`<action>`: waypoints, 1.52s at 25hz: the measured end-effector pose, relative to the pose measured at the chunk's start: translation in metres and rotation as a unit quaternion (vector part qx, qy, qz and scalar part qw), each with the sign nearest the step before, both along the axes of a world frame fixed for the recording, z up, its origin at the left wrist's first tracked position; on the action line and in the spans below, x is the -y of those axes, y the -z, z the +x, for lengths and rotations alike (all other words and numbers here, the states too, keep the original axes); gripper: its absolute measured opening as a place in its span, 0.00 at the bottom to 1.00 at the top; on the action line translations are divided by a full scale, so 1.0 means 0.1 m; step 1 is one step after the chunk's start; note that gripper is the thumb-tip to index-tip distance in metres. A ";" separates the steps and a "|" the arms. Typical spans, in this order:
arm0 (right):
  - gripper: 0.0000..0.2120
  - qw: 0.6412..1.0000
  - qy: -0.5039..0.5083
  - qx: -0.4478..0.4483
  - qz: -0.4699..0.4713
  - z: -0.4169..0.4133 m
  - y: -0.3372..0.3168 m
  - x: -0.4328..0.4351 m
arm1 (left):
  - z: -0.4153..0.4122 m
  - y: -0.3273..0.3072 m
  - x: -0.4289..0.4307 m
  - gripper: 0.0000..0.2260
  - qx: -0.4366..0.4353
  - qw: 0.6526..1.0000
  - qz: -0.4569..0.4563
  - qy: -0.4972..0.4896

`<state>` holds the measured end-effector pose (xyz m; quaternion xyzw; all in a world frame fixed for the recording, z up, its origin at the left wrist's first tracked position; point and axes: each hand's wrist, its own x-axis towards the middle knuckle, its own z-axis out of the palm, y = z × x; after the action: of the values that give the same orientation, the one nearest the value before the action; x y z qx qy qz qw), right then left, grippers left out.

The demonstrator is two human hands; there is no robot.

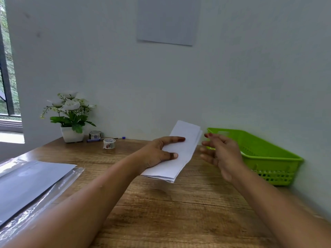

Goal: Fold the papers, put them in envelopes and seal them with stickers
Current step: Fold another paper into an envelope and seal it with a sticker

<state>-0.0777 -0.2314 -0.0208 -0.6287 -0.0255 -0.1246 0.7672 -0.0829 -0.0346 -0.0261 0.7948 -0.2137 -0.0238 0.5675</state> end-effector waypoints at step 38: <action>0.15 0.839 -0.233 0.120 -0.476 -1.06 0.14 -2.21 | -1.22 -0.27 -2.17 0.21 -0.186 0.753 0.484 -0.406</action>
<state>-0.1833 -0.0103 -0.0350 -0.8721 -0.3198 0.0110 0.3702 -0.2045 0.1822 0.0011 0.9552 0.2787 -0.0387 0.0922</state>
